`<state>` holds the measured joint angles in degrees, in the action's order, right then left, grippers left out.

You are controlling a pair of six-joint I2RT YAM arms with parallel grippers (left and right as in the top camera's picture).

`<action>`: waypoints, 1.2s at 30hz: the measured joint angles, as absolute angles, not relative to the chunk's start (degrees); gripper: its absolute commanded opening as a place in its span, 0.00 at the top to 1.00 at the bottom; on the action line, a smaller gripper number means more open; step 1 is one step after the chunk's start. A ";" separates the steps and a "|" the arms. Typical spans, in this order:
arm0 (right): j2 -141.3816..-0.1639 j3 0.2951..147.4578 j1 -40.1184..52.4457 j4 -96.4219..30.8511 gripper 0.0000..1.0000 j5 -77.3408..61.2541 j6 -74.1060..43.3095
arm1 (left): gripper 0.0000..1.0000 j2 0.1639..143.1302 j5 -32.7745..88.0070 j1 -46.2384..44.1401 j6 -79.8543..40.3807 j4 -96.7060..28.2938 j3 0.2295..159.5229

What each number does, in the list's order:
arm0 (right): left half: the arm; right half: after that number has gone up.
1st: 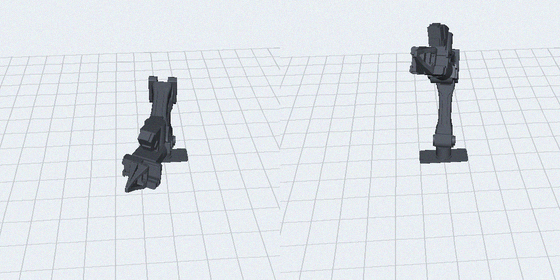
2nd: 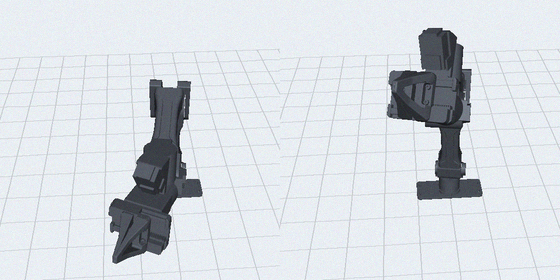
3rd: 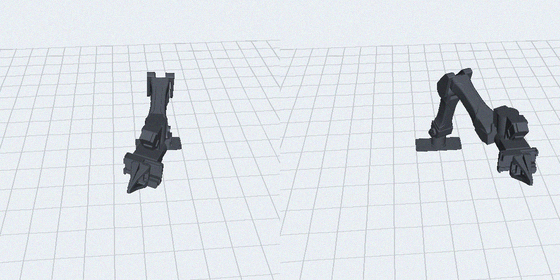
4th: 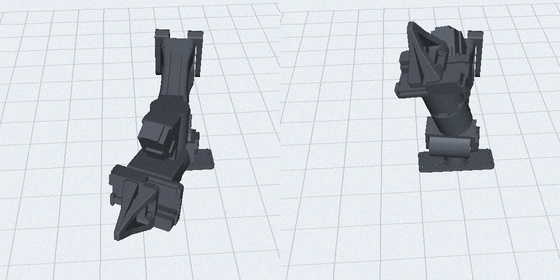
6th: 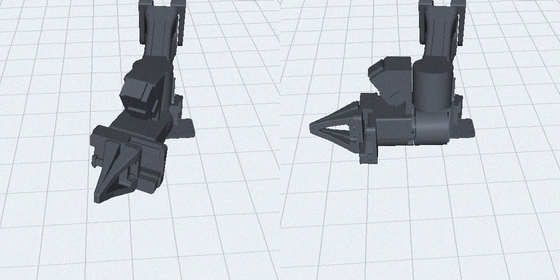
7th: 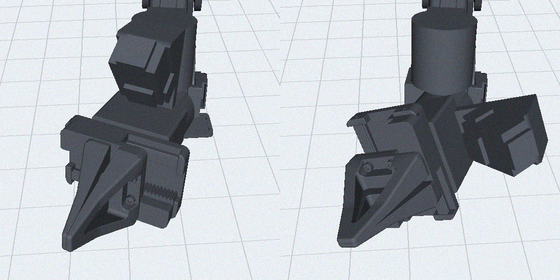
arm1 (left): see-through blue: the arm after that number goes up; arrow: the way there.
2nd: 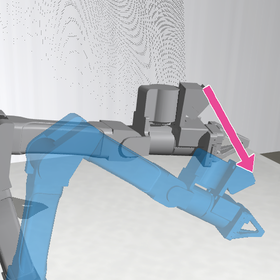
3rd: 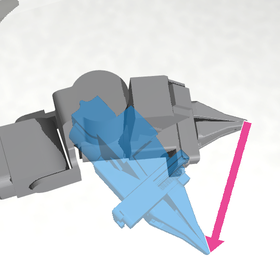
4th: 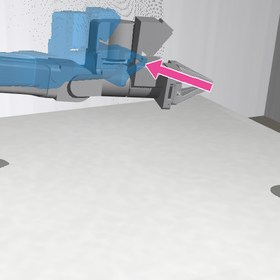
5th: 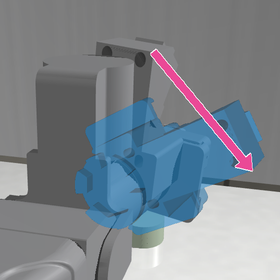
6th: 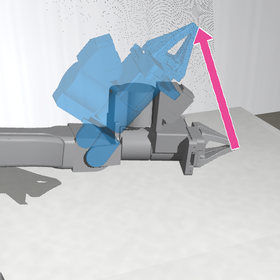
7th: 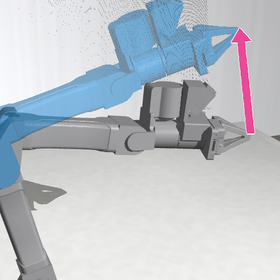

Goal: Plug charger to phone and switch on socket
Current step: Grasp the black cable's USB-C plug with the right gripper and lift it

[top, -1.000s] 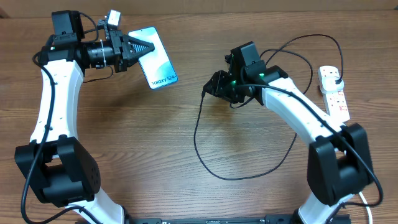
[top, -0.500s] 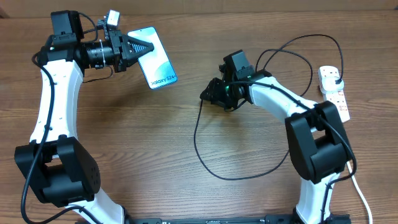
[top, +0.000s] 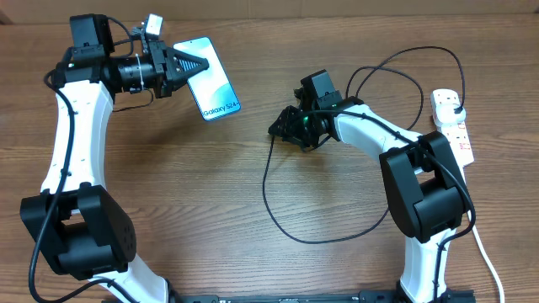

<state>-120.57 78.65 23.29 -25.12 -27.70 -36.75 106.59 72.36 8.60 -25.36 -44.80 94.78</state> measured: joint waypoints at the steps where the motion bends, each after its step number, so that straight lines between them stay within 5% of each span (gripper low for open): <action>1: -120.57 78.65 23.29 -25.08 0.64 -27.70 -37.04 | 0.96 106.59 72.36 8.49 -25.36 -44.80 94.78; 16: -122.56 78.65 23.92 -22.55 0.78 -28.51 -41.80 | 0.96 106.59 72.20 8.23 -25.36 -44.80 94.78; 36: -124.18 79.20 24.14 -20.93 0.80 -29.85 -43.97 | 0.96 106.59 72.18 8.23 -25.39 -44.80 94.78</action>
<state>-124.18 79.20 24.14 -20.93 -29.85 -43.97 106.59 72.18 8.23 -25.39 -44.80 94.78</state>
